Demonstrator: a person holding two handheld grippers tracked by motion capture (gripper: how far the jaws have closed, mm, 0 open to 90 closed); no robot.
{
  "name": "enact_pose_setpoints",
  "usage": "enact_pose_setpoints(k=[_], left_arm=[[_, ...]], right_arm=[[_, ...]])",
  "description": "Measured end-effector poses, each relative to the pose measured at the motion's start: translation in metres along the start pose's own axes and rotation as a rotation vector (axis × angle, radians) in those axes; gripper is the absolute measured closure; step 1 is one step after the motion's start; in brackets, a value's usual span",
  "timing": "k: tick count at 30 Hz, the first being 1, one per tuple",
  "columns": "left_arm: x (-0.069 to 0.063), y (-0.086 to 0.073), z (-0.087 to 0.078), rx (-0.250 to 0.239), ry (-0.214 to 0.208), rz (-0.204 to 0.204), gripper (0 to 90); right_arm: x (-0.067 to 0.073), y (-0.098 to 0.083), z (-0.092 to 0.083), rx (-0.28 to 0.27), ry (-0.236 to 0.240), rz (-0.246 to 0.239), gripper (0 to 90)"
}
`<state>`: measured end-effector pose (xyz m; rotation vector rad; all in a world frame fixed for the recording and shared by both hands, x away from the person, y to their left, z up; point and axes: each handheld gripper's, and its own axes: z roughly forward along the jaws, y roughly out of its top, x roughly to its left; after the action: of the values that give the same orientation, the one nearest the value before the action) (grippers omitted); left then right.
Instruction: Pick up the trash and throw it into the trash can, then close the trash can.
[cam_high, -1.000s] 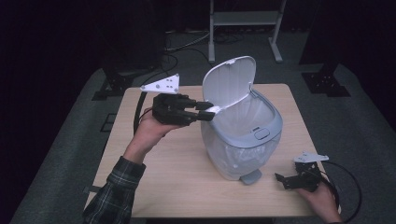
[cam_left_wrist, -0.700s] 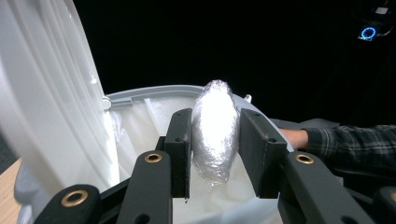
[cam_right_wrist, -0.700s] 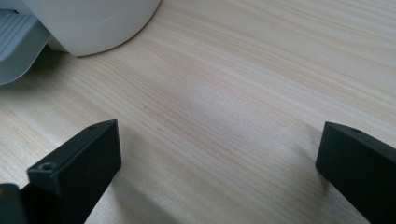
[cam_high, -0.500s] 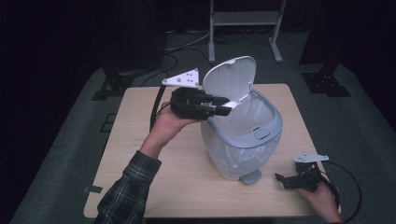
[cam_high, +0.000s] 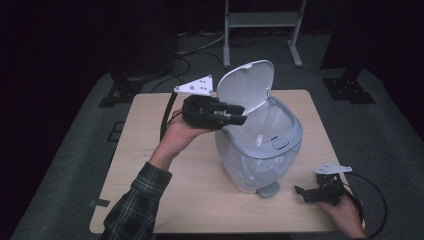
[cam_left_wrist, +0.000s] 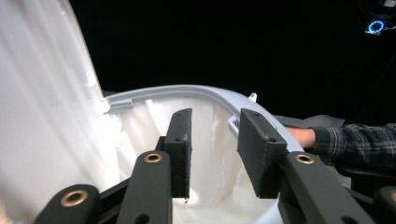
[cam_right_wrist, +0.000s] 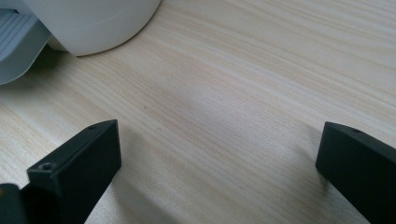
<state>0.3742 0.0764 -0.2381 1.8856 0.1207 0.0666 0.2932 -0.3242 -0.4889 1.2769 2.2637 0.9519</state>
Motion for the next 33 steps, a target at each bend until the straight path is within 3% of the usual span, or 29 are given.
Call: enact_pose_setpoints(k=[6, 14, 17, 25, 33], left_arm=[[0.001, -0.008, -0.019, 0.004, 0.034, -0.008, 73.0], [0.002, -0.021, -0.044, 0.017, 0.064, -0.033, 89.8], [0.005, -0.026, -0.050, 0.023, 0.081, -0.048, 90.0], [0.019, -0.033, -0.067, 0.004, 0.199, -0.067, 89.3], [0.034, -0.028, -0.068, -0.001, 0.232, -0.075, 89.3]], right_arm=[[0.000, 0.000, 0.000, 0.000, 0.000, 0.000, 0.0], [0.000, 0.000, 0.000, 0.000, 0.000, -0.001, 0.0], [0.000, -0.001, 0.000, 0.000, -0.002, 0.002, 0.0], [0.000, -0.001, 0.000, -0.001, -0.001, 0.002, 0.0], [0.000, -0.001, 0.000, -0.001, -0.002, 0.002, 0.0]])
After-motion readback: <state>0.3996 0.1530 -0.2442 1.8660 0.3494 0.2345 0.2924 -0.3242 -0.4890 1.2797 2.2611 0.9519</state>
